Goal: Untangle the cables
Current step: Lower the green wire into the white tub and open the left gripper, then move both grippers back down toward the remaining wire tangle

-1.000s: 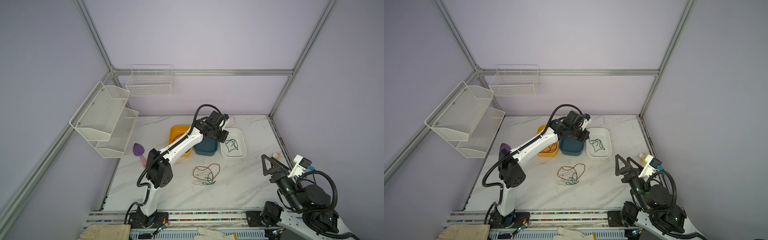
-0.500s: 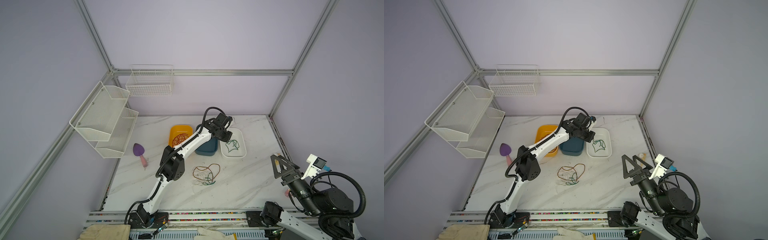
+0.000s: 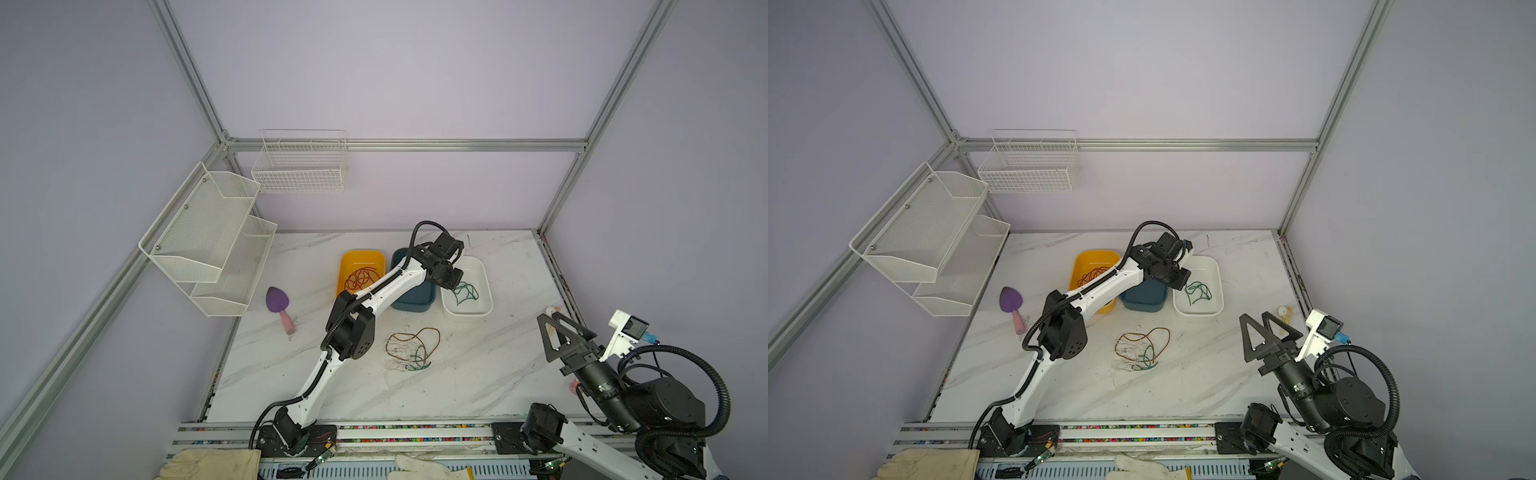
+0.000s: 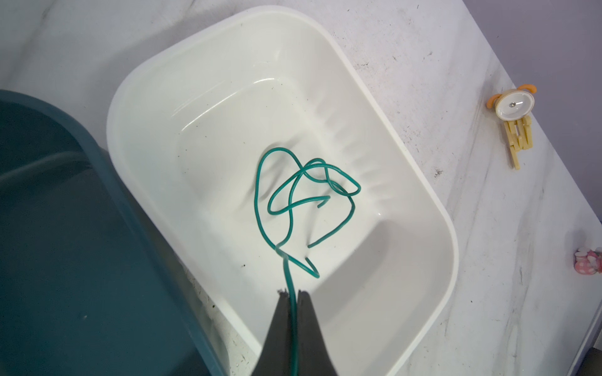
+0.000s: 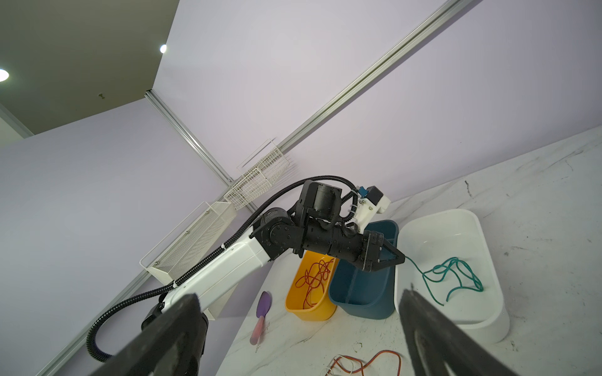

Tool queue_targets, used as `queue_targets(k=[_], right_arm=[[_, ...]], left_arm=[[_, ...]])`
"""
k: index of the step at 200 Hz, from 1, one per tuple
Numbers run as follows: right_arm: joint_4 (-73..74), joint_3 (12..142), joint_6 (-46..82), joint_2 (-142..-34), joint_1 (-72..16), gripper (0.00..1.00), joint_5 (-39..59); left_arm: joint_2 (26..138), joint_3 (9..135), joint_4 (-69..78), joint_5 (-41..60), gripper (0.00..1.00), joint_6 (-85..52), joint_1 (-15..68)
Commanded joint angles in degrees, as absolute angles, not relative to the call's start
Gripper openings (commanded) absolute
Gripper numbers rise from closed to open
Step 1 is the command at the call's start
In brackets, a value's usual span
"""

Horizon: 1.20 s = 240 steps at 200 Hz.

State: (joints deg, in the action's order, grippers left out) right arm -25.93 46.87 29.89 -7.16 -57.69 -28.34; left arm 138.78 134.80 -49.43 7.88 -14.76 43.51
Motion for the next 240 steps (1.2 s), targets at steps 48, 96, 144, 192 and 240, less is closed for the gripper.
queue_targets(k=[48,96,144,192,240], right_arm=[[-24.17,46.06,28.57,-7.82,-57.92,0.98,-27.71],[-24.15,46.05,28.64,-8.0,-57.92,0.97,-27.86],[-24.61,46.14,28.99,-7.87,-57.92,0.98,-28.76],[-24.61,46.02,29.25,-7.9,-57.87,0.98,-29.08],[-25.48,46.36,29.88,-8.25,-57.89,0.98,-30.12]], left_arm=[[138.72,140.13,-49.48,9.65,0.07,-14.06,43.2],[137.95,140.58,-49.47,9.75,0.21,-14.32,43.2],[136.15,141.12,-49.48,8.78,0.38,-13.89,43.24],[132.95,141.28,-49.4,6.81,0.59,-13.01,43.24],[130.11,141.36,-48.35,6.02,0.66,-12.58,43.24]])
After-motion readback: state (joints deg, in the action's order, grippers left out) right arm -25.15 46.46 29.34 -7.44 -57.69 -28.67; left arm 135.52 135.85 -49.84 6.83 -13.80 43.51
